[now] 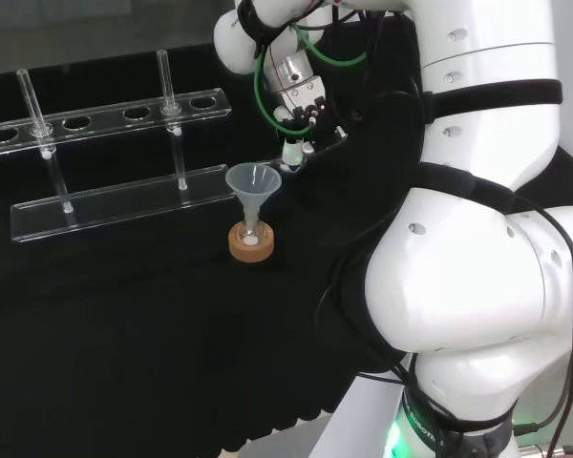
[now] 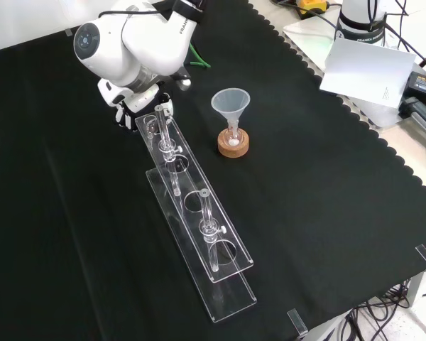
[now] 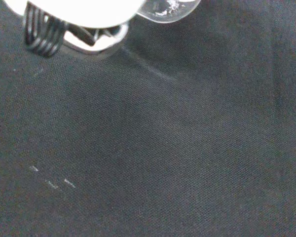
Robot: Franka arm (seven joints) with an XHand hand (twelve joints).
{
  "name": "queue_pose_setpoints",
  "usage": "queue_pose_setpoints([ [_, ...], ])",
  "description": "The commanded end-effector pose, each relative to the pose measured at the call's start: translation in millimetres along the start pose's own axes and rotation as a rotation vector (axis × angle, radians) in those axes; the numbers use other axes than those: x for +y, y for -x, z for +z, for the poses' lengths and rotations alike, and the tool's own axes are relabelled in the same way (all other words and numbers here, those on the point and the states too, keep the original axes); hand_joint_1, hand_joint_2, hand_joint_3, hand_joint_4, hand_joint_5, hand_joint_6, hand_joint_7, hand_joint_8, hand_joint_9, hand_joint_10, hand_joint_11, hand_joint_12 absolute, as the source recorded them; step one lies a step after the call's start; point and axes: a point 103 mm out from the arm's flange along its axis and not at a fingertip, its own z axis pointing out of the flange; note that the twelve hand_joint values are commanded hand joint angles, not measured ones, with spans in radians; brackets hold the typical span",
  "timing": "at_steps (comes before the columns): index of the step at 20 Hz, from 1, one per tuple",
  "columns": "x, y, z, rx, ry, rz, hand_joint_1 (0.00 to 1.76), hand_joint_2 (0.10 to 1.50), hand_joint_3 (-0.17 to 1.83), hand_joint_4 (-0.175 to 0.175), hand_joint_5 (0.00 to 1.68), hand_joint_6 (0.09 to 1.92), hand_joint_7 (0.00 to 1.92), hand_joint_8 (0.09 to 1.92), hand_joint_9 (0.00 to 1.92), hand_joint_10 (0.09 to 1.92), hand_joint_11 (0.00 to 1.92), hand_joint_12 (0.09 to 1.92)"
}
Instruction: Put the weighing funnel back on the table.
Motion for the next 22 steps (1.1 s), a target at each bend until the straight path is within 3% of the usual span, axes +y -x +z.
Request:
queue_pose_setpoints([
  [1,1.6,-2.5,0.1,-0.004,-0.005,0.000,1.14,0.62,0.79,0.065,1.19,0.88,0.55,0.67,0.87,0.35,0.79,1.03],
  [22,10.7,-14.2,12.2,0.012,0.005,-0.019,1.14,0.62,0.80,0.060,1.19,0.89,0.55,0.67,0.87,0.35,0.79,1.03],
])
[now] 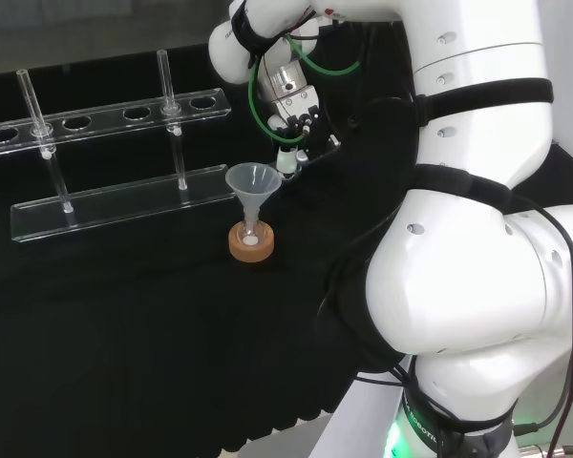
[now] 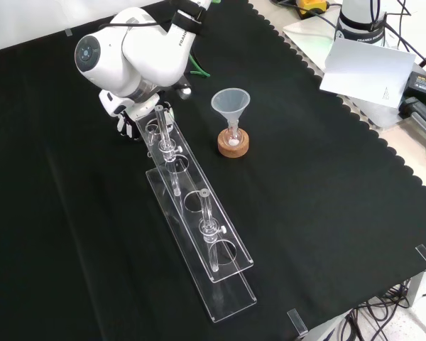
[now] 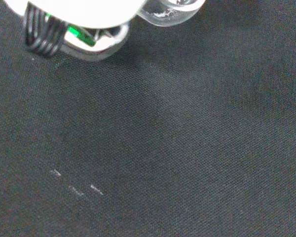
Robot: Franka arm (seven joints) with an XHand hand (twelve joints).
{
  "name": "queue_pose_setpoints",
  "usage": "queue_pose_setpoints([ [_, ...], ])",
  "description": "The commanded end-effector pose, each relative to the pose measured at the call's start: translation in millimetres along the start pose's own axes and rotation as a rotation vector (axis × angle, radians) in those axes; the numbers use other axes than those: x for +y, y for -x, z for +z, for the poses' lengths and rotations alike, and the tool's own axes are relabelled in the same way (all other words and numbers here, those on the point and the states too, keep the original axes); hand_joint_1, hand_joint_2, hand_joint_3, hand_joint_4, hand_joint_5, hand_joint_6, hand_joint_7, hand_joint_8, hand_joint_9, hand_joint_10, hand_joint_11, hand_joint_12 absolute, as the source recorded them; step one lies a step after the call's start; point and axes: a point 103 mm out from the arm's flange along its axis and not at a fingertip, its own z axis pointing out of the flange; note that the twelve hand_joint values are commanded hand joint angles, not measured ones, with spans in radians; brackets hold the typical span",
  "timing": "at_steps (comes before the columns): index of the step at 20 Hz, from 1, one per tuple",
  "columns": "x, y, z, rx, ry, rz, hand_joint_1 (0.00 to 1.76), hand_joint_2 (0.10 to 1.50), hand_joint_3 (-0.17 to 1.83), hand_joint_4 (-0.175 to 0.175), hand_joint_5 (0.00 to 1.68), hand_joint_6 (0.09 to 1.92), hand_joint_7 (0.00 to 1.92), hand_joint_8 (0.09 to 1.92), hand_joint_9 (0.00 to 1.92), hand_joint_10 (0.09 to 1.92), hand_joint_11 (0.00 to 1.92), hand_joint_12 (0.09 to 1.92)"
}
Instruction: Put the weighing funnel back on the table.
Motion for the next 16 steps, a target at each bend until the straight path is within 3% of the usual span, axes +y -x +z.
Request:
queue_pose_setpoints([
  [1,-3.1,0.9,-0.9,0.015,0.019,0.001,1.13,0.63,0.79,0.058,1.18,0.89,0.54,0.67,0.87,0.35,0.79,1.03],
  [4,-8.9,4.7,-3.7,0.028,0.053,0.012,1.09,0.76,0.58,0.115,1.11,0.92,0.48,0.69,0.81,0.38,0.72,1.08],
  [6,-13.1,7.1,-6.0,0.031,0.058,0.009,1.05,0.70,0.59,0.035,0.85,0.91,0.39,0.71,0.71,0.44,0.61,1.14],
  [8,-16.7,8.9,-8.1,0.030,0.041,0.001,0.99,0.60,0.67,-0.015,0.49,0.69,0.24,0.71,0.53,0.54,0.40,1.25],
  [9,-18.3,9.4,-9.0,0.030,0.033,-0.002,0.97,0.57,0.68,-0.028,0.39,0.56,0.18,0.71,0.45,0.60,0.33,1.29],
  [12,-23.7,8.7,-11.2,0.021,0.005,-0.011,0.90,0.55,0.66,-0.046,0.23,0.23,0.03,0.63,0.24,0.70,0.15,1.37],
  [16,-34.9,10.5,-16.6,0.011,-0.003,-0.017,0.86,0.55,0.62,-0.044,0.14,0.09,0.00,0.41,0.13,0.72,0.06,1.39],
])
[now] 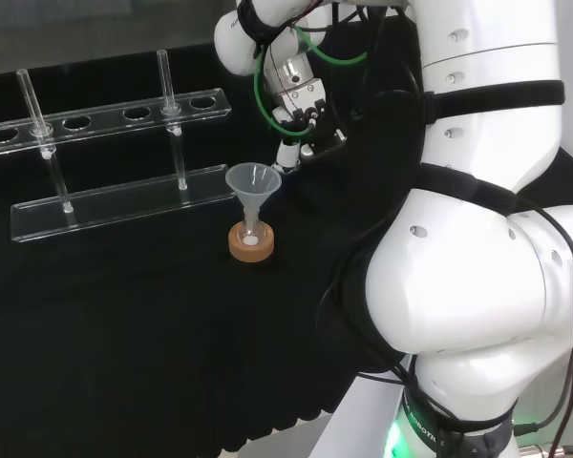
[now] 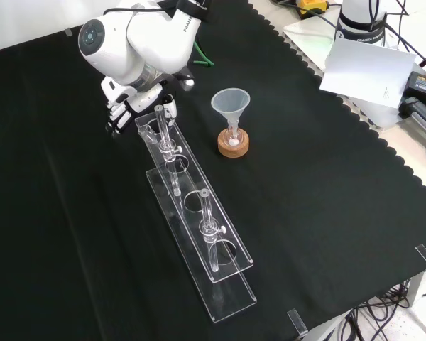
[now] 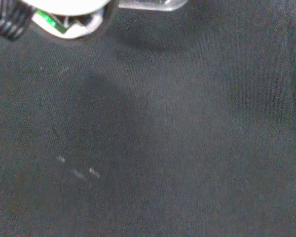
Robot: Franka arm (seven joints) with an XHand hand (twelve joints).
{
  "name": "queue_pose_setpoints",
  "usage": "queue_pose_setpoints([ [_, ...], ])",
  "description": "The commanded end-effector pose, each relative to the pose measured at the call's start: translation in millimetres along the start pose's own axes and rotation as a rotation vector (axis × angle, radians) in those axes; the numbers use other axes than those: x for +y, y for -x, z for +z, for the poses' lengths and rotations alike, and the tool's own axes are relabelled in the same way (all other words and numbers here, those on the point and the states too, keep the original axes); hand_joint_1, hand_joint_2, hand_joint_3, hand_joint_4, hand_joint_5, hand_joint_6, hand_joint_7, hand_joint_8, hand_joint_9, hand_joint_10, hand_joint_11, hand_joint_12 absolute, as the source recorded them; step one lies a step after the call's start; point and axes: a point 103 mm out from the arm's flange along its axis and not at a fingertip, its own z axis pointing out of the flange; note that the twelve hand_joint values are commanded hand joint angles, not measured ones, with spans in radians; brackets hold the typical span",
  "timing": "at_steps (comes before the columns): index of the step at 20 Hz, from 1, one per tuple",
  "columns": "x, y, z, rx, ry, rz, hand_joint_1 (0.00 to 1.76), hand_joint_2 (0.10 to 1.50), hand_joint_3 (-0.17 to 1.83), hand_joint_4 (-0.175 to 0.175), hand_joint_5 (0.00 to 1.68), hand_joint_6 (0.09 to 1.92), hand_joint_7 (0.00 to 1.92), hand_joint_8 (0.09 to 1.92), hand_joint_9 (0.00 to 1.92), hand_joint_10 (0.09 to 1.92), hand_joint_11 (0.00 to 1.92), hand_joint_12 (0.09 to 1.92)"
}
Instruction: Put the weighing funnel back on the table.
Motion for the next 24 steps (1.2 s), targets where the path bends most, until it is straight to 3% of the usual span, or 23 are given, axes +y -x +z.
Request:
queue_pose_setpoints([
  [1,-18.6,4.0,-9.5,-0.004,-0.011,-0.007,0.85,0.55,0.61,-0.043,0.12,0.09,0.00,0.36,0.11,0.72,0.04,1.40],
  [4,-36.1,13.3,-22.8,0.009,0.033,0.018,0.83,0.55,0.59,-0.042,0.11,0.09,0.00,0.32,0.08,0.72,0.02,1.40],
  [11,-88.5,30.0,-57.6,0.026,0.082,0.061,0.80,0.57,0.55,-0.046,0.16,0.09,0.00,0.42,0.11,0.73,0.05,1.40],
  [24,-177.2,30.1,-86.5,0.046,0.160,0.114,0.79,0.59,0.54,-0.046,0.21,0.09,0.00,0.54,0.17,0.71,0.12,1.37],
])
